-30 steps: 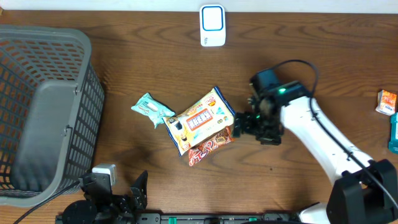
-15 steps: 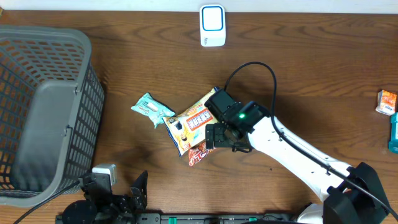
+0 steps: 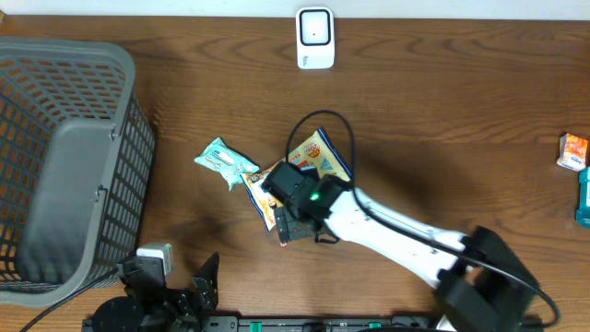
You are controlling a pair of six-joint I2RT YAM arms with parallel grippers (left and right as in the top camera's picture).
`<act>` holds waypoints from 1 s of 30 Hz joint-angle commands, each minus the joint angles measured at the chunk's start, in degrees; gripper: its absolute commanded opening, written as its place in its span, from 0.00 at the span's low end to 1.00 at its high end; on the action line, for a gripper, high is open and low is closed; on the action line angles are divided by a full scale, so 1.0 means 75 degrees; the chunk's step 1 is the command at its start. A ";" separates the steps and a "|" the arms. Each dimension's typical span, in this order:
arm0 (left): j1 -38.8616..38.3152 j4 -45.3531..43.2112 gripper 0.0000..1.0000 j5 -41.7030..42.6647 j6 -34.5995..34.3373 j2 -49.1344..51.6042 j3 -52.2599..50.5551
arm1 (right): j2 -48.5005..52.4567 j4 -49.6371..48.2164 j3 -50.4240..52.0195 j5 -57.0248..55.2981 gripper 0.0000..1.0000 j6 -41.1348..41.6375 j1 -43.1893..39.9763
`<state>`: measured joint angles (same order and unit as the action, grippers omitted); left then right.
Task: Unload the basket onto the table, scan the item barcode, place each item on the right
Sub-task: 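Reach the right gripper left to the red wafer bar under the bag, then grasp the red wafer bar with the right gripper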
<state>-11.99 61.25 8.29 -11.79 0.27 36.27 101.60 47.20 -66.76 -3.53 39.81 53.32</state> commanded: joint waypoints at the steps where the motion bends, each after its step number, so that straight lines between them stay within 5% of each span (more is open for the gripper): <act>1: 0.0032 -0.0009 0.98 0.0035 0.0015 0.0003 0.0035 | 0.0481 -0.0073 0.0067 -0.0201 0.88 -0.0221 0.0239; 10: 0.0032 -0.0009 0.98 0.0035 0.0015 0.0003 0.0035 | 0.0446 0.0487 -0.0525 -0.0315 0.77 -0.0344 0.0609; 19: 0.0032 -0.0009 0.98 0.0035 0.0015 0.0003 0.0035 | 0.0507 0.0393 -0.1227 -0.0417 0.90 -0.0341 0.0705; 30: 0.0032 -0.0009 0.98 0.0035 0.0015 0.0003 0.0035 | 0.1918 0.0239 -0.1224 -0.0833 0.70 0.0326 0.0813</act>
<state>-11.99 61.25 8.29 -11.79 0.27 36.27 114.13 47.59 -75.68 -7.77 39.29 58.85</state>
